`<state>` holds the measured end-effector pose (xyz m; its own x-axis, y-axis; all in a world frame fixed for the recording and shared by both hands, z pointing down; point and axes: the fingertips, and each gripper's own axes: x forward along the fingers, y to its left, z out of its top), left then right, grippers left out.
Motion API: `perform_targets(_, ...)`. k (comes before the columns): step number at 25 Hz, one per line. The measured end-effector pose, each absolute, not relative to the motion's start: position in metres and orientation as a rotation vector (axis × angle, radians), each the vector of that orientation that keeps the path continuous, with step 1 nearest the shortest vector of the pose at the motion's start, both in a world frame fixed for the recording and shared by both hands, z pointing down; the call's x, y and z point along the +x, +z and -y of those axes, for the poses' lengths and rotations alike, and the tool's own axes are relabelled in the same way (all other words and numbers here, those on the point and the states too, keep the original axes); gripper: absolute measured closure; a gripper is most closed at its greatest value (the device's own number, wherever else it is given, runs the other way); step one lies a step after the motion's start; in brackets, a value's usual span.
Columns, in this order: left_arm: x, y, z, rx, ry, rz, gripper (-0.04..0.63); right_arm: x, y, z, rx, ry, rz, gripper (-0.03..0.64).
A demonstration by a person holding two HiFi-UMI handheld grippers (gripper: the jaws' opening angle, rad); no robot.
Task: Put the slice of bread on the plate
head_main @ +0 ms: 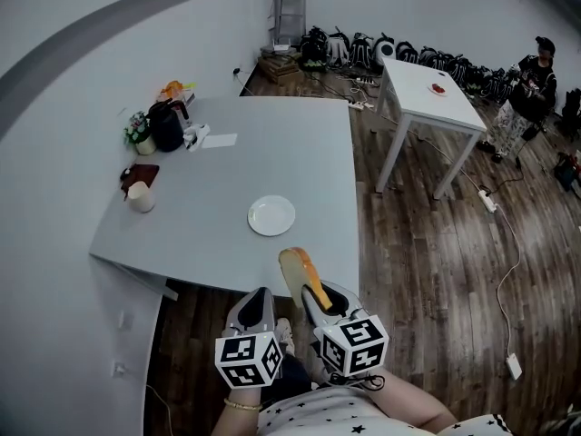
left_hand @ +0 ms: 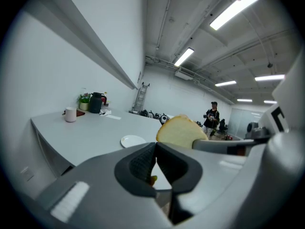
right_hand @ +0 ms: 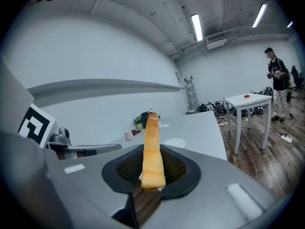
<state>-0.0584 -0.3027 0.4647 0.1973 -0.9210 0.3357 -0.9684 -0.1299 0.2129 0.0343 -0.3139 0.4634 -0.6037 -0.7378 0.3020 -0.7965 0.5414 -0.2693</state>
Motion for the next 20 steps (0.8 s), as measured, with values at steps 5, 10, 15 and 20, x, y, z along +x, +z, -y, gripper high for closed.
perform_targets(5, -0.074, 0.476, 0.358, 2.112, 0.189, 1.731, 0.588, 0.018, 0.47, 0.371, 1.326, 0.586, 2.584, 0.531)
perform_targets(10, -0.093, 0.478, 0.409, 2.136, 0.193, 1.697, 0.588, -0.004, 0.478, 0.422, 1.326, 0.607, 2.537, 0.531)
perform_targets(15, -0.113, 0.489, 0.45, 2.136, 0.22, 1.671, 0.587, -0.026, 0.493, 0.466, 1.317, 0.629, 2.491, 0.531)
perform_targets(20, -0.137, 0.506, 0.482, 2.104, 0.243, 1.662, 0.586, -0.051, 0.514, 0.505, 1.292, 0.652, 2.443, 0.531)
